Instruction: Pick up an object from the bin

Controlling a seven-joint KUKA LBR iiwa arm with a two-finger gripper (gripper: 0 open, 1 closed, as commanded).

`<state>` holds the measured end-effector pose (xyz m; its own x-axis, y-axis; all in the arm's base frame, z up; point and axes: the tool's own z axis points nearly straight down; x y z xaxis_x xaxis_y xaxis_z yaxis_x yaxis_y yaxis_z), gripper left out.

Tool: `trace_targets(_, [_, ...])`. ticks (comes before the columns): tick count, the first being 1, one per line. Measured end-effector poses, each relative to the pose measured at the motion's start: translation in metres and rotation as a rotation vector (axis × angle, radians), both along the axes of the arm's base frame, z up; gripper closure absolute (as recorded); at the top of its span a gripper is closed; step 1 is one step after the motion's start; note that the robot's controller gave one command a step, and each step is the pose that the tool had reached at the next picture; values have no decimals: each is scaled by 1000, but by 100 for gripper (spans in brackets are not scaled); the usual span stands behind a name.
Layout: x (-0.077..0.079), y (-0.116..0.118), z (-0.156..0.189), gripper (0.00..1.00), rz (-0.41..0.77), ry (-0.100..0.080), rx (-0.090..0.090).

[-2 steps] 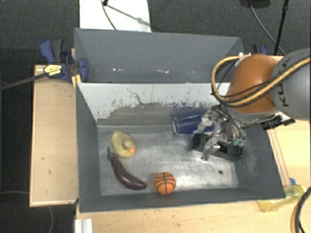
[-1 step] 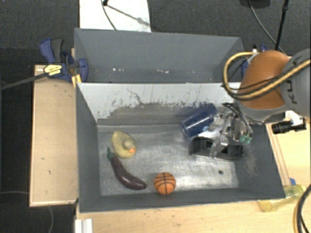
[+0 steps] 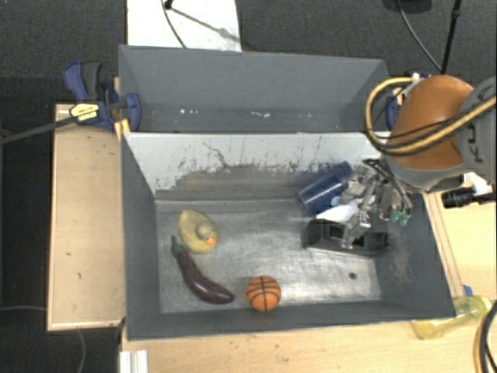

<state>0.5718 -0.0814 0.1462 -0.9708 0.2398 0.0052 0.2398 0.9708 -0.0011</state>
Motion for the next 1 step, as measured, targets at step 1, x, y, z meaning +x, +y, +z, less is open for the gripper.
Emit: trace_targets(1, [-15, -3, -51, 0, -173, 37, 3])
